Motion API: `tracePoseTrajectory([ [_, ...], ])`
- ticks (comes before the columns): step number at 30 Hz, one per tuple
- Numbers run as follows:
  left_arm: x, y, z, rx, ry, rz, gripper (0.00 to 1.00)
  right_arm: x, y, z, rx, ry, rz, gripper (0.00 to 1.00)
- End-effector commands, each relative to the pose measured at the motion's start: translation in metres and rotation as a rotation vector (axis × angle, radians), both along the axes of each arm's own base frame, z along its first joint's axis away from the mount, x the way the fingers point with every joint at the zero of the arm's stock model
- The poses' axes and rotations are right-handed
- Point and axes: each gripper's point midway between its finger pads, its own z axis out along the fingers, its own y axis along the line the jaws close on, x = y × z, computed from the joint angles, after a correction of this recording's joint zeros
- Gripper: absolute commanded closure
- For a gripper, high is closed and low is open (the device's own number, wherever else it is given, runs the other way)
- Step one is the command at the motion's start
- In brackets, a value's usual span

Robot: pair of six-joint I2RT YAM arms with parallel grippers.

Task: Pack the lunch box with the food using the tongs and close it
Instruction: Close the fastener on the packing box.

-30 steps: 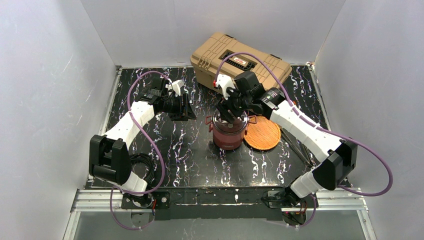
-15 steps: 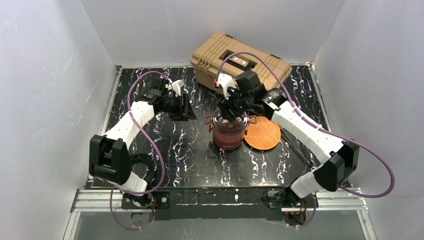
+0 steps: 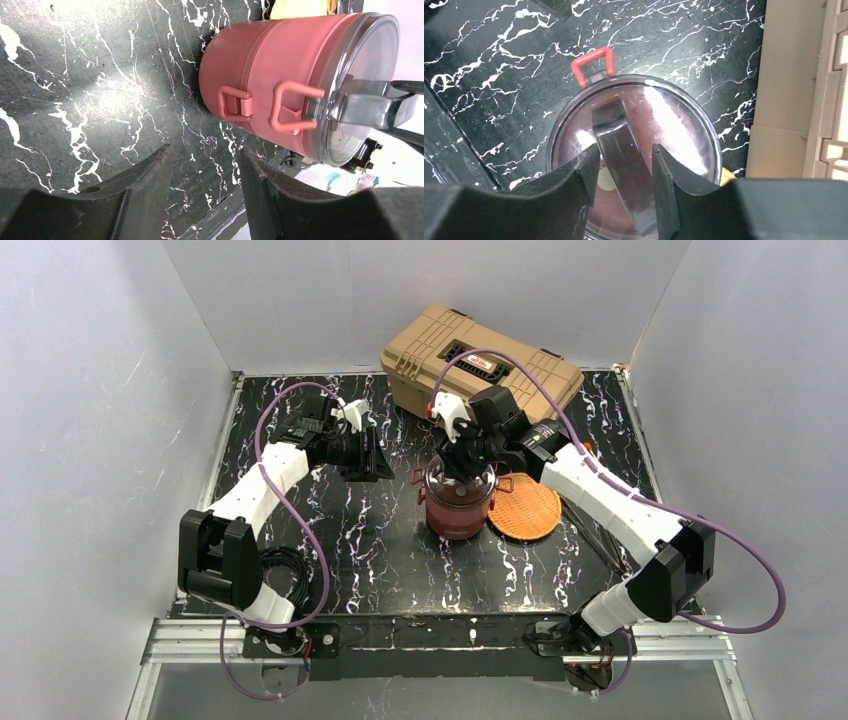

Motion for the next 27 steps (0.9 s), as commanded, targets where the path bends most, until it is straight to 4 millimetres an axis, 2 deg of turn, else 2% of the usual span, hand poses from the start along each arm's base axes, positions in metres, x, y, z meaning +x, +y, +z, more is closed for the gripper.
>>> tracePoseTrajectory([
  [1, -0.002, -0.007, 0.023, -0.055, -0.043, -0.031, 0.51, 0.0, 0.003, -0.003, 0.011, 0.005, 0.016, 0.6],
  [8, -0.006, -0.015, 0.021, -0.059, -0.034, -0.045, 0.54, -0.003, 0.002, -0.014, -0.015, 0.018, 0.048, 0.69],
  [16, -0.01, -0.032, 0.022, -0.097, -0.016, -0.095, 0.54, -0.01, 0.004, -0.026, -0.052, 0.048, 0.125, 0.69],
  [21, -0.002, -0.033, 0.029, -0.103, -0.019, -0.062, 0.54, -0.008, 0.004, -0.025, -0.062, 0.053, 0.127, 0.59],
  [23, 0.002, -0.03, 0.036, -0.094, -0.048, -0.038, 0.54, -0.002, 0.003, -0.016, -0.045, 0.038, 0.072, 0.45],
  [25, 0.007, -0.025, 0.043, -0.07, -0.082, -0.014, 0.53, 0.002, 0.003, -0.002, -0.009, 0.015, 0.012, 0.26],
  [27, 0.009, -0.025, 0.054, -0.08, -0.113, 0.0, 0.53, 0.006, 0.0, 0.014, 0.039, -0.002, -0.061, 0.2],
])
